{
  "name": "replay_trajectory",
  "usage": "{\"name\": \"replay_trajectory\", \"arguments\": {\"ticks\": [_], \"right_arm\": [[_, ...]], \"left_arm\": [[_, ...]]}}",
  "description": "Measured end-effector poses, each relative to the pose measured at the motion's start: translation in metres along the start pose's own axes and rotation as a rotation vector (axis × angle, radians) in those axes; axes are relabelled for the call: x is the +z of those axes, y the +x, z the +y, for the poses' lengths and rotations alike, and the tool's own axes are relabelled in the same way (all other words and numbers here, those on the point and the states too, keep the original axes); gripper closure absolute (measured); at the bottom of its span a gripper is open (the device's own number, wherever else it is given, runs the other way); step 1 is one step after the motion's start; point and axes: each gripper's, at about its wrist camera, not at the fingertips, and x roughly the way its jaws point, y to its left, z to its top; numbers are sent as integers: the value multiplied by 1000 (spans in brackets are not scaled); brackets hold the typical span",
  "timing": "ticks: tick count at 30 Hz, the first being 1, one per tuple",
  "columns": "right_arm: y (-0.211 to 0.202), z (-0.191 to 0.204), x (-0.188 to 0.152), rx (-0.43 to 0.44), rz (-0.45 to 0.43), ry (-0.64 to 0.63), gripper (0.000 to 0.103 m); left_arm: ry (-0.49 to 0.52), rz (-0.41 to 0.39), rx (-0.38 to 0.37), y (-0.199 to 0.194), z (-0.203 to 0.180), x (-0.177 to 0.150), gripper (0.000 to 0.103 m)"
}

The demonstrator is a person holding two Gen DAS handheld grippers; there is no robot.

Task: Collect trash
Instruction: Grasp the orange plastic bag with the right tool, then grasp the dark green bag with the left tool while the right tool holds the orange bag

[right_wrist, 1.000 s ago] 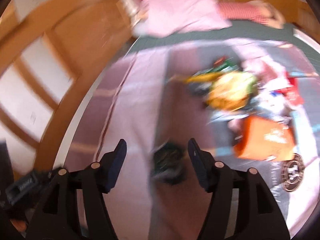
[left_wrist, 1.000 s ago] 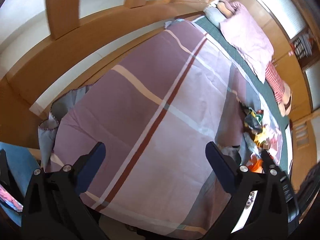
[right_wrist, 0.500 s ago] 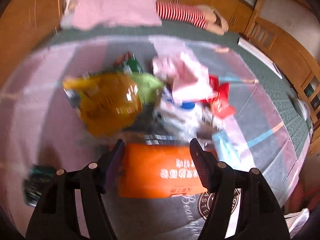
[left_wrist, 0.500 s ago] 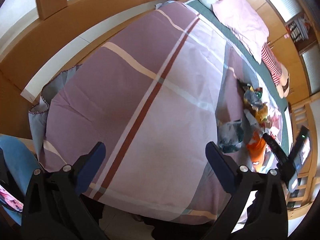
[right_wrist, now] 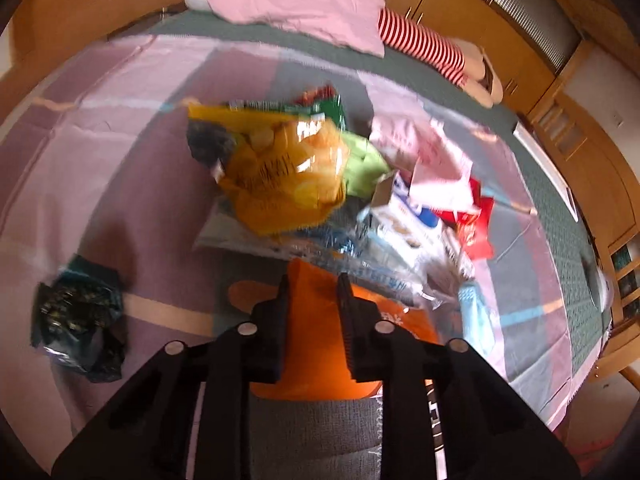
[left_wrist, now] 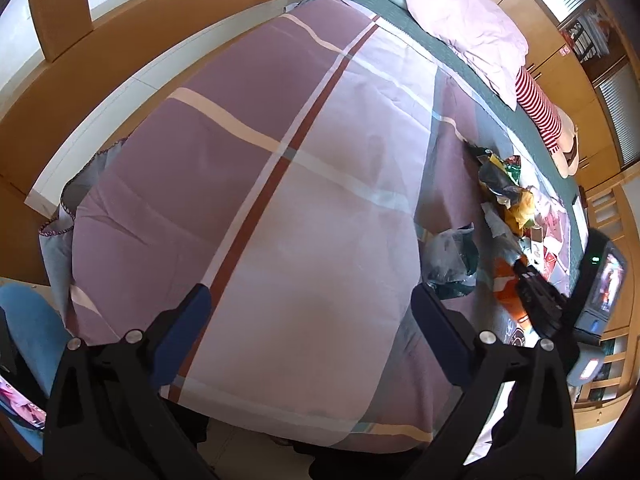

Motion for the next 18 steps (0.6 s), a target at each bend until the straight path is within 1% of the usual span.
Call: {"name": "replay_trajectory", "arguments": {"ticks": [2, 5, 8, 9, 11, 14, 16, 17, 18], "right_arm": [[-9, -6, 4, 39, -35, 37, 82], [-29, -20, 5, 142, -83, 140, 82], [-50, -30, 4, 308, -128, 258, 82], [-55, -32, 3, 388, -135, 302, 82], [-57, -36, 1, 520, -134, 371, 82], [-50, -37, 2, 598, -111, 412, 82], [-45, -35, 4, 654, -98, 417, 81], [-41, -32, 5, 681, -84, 408, 75], [-41, -29, 5, 690, -74, 411, 70]], "left_arm": [[-9, -1, 8, 1, 2, 0, 4], [-22, -5, 11, 1, 5, 1, 4], [-23, -8, 12, 0, 6, 1, 4], [-22, -8, 12, 0, 5, 1, 4], [-21, -8, 13, 0, 5, 1, 4], [-26, -5, 13, 0, 8, 1, 4], [-31, -2, 13, 1, 9, 1, 4], [-33, -1, 13, 1, 9, 2, 4], [-37, -1, 13, 1, 10, 2, 4]]}}
